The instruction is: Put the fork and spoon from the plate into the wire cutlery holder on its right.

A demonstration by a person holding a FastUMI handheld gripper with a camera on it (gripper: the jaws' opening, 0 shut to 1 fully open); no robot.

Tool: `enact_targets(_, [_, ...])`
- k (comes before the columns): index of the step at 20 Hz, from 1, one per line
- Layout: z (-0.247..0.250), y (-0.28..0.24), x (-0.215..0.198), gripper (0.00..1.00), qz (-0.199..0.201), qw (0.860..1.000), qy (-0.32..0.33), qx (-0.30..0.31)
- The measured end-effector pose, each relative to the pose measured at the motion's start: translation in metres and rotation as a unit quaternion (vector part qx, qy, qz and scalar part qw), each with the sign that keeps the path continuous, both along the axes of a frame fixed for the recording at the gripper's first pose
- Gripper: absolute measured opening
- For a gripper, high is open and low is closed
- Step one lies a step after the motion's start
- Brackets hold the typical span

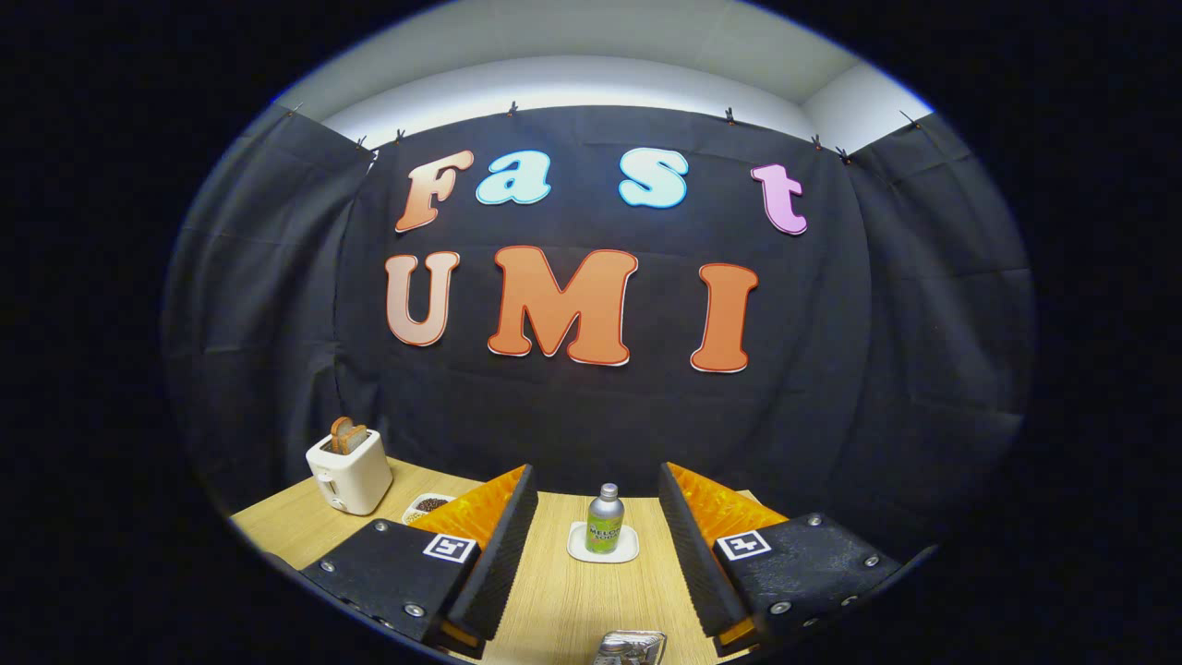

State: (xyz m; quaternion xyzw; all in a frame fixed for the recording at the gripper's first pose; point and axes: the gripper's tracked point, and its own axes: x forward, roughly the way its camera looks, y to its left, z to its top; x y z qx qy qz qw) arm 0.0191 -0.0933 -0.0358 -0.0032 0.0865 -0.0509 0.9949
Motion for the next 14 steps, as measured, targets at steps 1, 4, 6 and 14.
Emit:
enact_targets(1, [-0.002, 0.003, 0.001, 0.8, 0.006, 1.0, 0.0, -0.001])
enact_targets(4, [-0.006, 0.013, 0.0, 0.8, 0.016, 1.0, 0.005, -0.001])
enact_targets(6, [0.0, 0.017, -0.001, 0.8, 0.019, 1.0, -0.003, 0.003])
enact_targets(14, [0.027, 0.034, 0.0, 0.88, 0.032, 0.999, -0.037, 0.005])
